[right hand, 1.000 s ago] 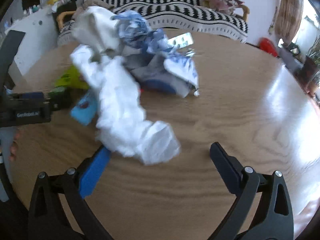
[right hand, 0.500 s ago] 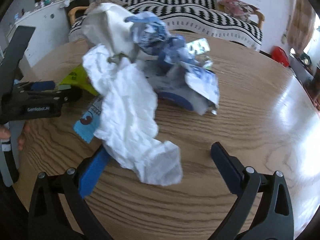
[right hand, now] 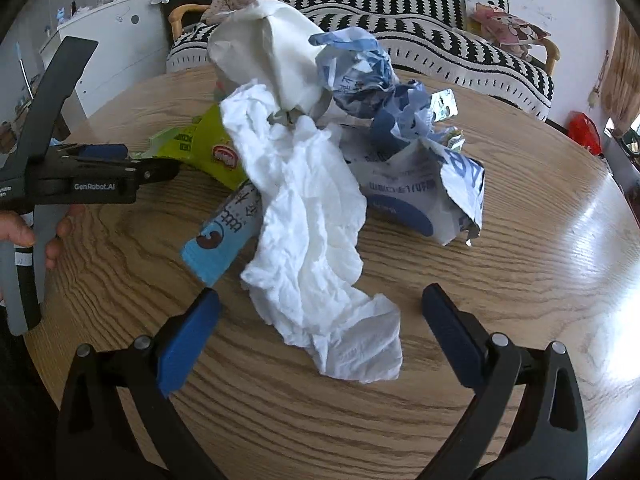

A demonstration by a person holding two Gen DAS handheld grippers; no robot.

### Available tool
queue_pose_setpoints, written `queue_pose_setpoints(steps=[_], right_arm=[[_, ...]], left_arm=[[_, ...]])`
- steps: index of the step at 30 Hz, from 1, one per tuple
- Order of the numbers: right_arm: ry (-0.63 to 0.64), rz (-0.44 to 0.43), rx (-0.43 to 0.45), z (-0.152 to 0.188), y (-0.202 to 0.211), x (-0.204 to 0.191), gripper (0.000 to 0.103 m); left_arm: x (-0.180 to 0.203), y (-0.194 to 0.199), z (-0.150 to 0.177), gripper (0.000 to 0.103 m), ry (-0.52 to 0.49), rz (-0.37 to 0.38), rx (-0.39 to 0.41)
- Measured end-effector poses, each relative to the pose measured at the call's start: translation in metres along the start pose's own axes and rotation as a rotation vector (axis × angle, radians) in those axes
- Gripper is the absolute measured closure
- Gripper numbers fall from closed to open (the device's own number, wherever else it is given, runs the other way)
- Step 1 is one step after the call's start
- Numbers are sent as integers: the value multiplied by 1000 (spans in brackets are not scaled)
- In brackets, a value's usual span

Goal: Collect trash
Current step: 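Grasp the green plastic tray with the left tool while the right tool grasps white tissue, then carry the tray and tissue to the black bin and release both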

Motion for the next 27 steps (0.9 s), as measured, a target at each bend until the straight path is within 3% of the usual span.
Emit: queue_pose_setpoints(steps=[3,6,8,10,11,15,23,27], right_arm=[[-18,6,8,-2,2,5,15],[-42,-32,19,-4,6,8,35],[-51,-78,21,-6,8,8,62],[-91,-151,7,-10,9,10,77],[-118,-166,2,-10,9,12,80],[-178,-181,30,-8,19,16,82],[-217,-155,124,-3,64,21,82],[-238,-123,82,7,59,26,82]], left_arm=[[0,-1,-2,6,-27,15,1],[1,-2,-3,6,-43,22,0],[7,-2,-3,10,-70,29,4],[12,4,-4,44,-91,34,36],[14,7,-4,68,-93,20,43],[15,10,-1,68,-55,87,15],[6,23,3,68,-15,87,39],[1,26,7,68,-6,81,38]])
Point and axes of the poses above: each gripper's, at about its wrist camera, not at the fingertips, and y roughly against the way its jaws point, x to its right, z to its underside, the point moved 6 cm from there along -y, roughly the way its jaws point, and after that the axes turned 11 degrees about -x, right-handed, at the moved point
